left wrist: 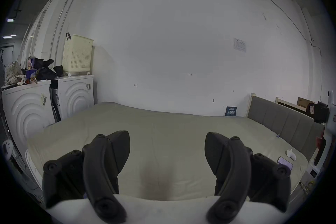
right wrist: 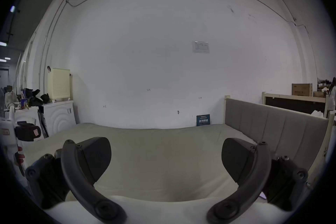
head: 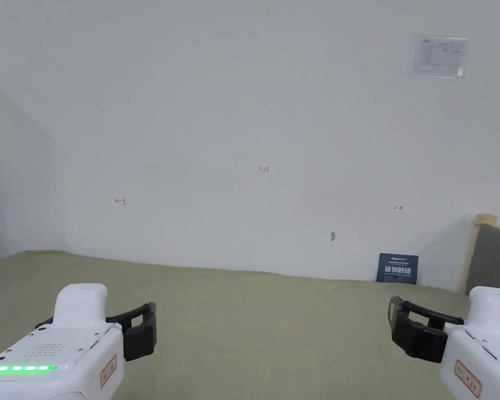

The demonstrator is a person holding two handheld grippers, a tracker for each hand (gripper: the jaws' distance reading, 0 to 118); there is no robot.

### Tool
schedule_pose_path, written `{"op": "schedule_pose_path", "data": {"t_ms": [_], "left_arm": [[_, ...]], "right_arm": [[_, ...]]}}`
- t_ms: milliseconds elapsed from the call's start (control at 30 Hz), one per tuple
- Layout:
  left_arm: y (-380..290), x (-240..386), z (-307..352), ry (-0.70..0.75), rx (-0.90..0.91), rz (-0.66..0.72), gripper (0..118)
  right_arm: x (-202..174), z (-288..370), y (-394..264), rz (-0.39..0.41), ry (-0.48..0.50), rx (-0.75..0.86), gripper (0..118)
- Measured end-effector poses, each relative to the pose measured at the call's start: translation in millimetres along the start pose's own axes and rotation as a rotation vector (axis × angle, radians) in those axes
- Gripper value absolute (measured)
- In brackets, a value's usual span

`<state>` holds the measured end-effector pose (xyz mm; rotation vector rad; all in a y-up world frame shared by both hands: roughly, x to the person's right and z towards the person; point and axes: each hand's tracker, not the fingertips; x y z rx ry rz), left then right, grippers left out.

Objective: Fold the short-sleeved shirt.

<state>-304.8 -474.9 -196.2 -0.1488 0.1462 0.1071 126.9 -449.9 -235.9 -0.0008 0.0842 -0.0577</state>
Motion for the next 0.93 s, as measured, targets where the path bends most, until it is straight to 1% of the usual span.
{"op": "schedule_pose_path", "data": {"t_ms": [133,167,233,367,433,500,533,633,667,700,733,800,900,933], "left_arm": [[5,0,0,0.006,0.000,-0.012,91],[6,-1,0,0.002,0.001,-0.010,91],[6,-2,0,-0.006,0.006,-0.001,91],[6,-1,-2,-0.004,0.000,-0.012,91],[6,-1,-3,-0.003,-0.003,-0.015,91],[6,0,-3,-0.008,-0.004,-0.012,91],[6,0,-3,-0.010,-0.006,-0.013,91],[5,0,-2,-0.008,-0.002,-0.017,91],[5,-1,-2,-0.010,-0.002,-0.018,91],[5,-1,-2,-0.010,-0.006,-0.017,91],[5,-1,-1,-0.010,-0.007,-0.017,91],[5,-2,0,-0.010,-0.002,-0.013,91],[4,-2,0,-0.002,0.004,-0.013,91],[3,-2,0,0.008,0.006,-0.024,91]], "right_arm": [[1,-2,0,-0.067,0.013,-0.038,118],[1,-4,0,-0.085,0.016,-0.078,118],[-1,-8,1,-0.079,0.018,-0.148,118],[-10,-13,-3,-0.024,0.012,-0.161,118],[-14,-15,-4,-0.020,0.013,-0.167,118],[-15,-15,-4,-0.016,0.047,-0.172,118],[-17,-15,-2,-0.004,0.047,-0.195,118],[-16,-16,-3,-0.013,0.040,-0.197,118],[-14,-16,-4,-0.046,0.053,-0.195,118],[-12,-16,-5,-0.068,0.041,-0.199,118],[-13,-16,-6,-0.072,0.017,-0.205,118],[-13,-12,-14,-0.072,0.007,-0.173,118],[-8,-1,-29,-0.033,0.119,-0.036,118],[-10,2,-33,0.008,0.127,-0.009,118]]}}
